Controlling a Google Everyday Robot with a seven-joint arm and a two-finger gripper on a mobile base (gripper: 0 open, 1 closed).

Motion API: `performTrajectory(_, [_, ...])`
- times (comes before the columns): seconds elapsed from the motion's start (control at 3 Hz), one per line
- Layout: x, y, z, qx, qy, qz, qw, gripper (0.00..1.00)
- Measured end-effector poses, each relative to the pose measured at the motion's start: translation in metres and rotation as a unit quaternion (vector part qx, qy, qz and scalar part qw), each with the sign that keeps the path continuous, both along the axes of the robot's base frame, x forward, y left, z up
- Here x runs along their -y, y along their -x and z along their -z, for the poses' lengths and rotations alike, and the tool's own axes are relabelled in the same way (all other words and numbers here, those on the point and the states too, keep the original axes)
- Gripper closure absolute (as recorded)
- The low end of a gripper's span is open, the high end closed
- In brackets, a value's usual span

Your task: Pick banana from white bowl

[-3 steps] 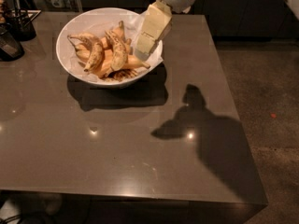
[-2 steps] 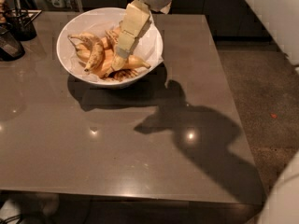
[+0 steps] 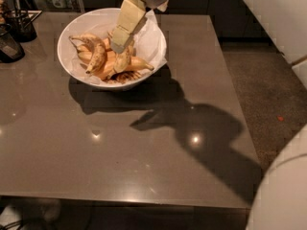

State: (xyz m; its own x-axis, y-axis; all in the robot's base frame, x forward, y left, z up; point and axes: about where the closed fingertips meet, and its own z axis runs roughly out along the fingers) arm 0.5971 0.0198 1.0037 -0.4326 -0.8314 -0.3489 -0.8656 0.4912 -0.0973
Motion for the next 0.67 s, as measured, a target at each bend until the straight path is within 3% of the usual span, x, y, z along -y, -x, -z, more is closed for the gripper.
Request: performTrajectory(0.67, [-0.016, -0.032, 0.021, -0.036, -0.022, 0.034, 0.9985, 0.00])
